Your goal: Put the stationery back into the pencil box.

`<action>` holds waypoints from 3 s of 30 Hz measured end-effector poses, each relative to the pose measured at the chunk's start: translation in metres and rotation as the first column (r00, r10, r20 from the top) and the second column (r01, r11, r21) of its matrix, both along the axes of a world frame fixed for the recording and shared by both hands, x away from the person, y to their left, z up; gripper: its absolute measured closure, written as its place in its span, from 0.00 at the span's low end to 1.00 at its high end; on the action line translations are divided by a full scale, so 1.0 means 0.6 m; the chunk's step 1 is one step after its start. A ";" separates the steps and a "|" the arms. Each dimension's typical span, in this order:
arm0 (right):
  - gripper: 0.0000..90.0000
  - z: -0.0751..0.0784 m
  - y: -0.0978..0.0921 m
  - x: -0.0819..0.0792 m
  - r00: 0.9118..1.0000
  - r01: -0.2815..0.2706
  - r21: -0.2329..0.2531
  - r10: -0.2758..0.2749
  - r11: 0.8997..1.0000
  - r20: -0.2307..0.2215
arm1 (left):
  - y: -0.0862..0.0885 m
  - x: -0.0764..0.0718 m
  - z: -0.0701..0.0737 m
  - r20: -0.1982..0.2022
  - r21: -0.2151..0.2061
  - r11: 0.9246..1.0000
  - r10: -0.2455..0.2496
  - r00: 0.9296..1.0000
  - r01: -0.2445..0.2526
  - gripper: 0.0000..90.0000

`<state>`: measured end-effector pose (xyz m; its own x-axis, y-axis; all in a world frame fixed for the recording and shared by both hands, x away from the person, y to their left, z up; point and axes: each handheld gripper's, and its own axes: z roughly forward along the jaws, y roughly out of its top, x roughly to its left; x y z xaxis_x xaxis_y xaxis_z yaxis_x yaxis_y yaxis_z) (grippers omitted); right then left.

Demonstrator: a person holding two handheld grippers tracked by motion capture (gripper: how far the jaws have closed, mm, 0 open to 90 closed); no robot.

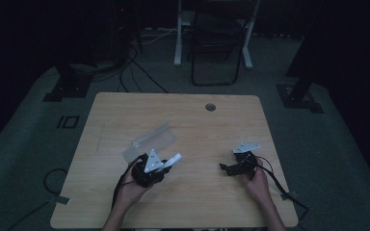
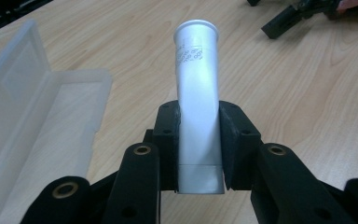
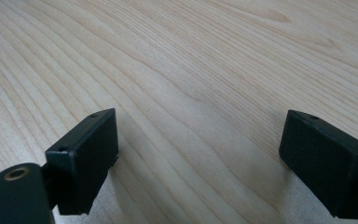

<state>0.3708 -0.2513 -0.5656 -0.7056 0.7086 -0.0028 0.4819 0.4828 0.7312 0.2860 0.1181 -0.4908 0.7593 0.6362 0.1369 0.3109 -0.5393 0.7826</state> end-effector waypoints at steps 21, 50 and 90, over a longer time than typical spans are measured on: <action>0.13 0.000 0.000 0.000 1.000 0.000 0.000 0.000 1.000 0.000 | 0.021 0.019 0.011 0.008 -0.006 1.000 0.029 1.000 -0.029 0.79; 0.13 0.000 0.000 0.000 1.000 0.000 0.000 0.000 1.000 0.000 | 0.041 0.047 0.022 0.006 -0.013 0.998 0.063 0.998 -0.063 0.79; 0.13 0.000 0.000 0.000 1.000 0.000 0.000 0.000 1.000 0.000 | 0.070 0.122 -0.005 -0.017 0.013 0.988 0.156 0.988 -0.156 0.79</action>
